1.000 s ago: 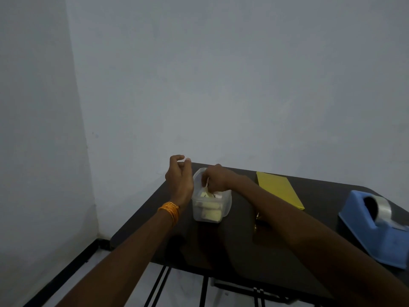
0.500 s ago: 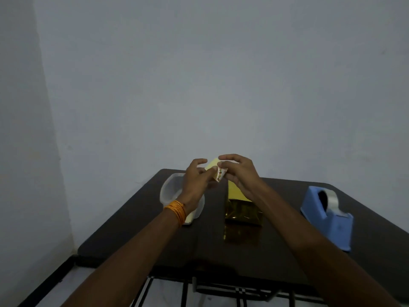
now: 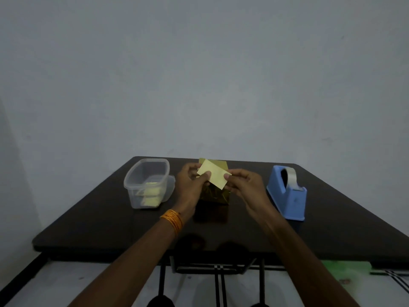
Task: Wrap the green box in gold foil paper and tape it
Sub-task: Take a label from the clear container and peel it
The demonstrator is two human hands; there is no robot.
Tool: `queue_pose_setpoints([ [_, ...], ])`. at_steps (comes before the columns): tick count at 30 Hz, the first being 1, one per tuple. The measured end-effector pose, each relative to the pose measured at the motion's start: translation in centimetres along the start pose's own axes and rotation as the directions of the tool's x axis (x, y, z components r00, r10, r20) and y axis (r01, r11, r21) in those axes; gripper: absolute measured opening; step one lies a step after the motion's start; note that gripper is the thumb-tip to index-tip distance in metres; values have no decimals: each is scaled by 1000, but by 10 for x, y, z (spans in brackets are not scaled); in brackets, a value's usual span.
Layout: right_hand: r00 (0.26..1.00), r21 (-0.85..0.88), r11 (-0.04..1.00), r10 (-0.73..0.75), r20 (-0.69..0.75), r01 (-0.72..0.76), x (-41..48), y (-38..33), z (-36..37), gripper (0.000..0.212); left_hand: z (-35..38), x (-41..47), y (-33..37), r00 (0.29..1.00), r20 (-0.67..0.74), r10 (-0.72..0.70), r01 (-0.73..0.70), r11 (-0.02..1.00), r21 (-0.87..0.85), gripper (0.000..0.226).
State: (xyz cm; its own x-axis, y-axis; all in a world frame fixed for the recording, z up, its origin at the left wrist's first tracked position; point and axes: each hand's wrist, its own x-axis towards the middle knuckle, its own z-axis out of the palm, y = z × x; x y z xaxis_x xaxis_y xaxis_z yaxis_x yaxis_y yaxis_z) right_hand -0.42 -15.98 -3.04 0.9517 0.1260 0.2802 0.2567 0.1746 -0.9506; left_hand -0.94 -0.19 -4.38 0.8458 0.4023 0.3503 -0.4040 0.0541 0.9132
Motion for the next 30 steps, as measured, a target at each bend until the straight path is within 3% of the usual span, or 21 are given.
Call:
queue_pose_setpoints([
  [4,998,27,998,-55,-32,55,-13,8,-5,17,7,-17,-10,987,-96,127,-101,965,243,41],
  [6,992,-11,994,-111,-58,110,-17,14,-6,14,11,-28,-11,973,-74,218,-186,935,303,32],
  [9,982,-64,982,-182,-58,178,-24,24,-6,10,16,-46,-17,962,41,269,-271,927,260,9],
  [20,984,37,984,-174,29,173,-33,44,-15,17,15,-61,-29,990,135,49,-45,998,-37,14],
  [30,974,-6,975,-223,47,223,-28,49,-16,11,15,-60,-31,984,175,7,10,995,-97,14],
])
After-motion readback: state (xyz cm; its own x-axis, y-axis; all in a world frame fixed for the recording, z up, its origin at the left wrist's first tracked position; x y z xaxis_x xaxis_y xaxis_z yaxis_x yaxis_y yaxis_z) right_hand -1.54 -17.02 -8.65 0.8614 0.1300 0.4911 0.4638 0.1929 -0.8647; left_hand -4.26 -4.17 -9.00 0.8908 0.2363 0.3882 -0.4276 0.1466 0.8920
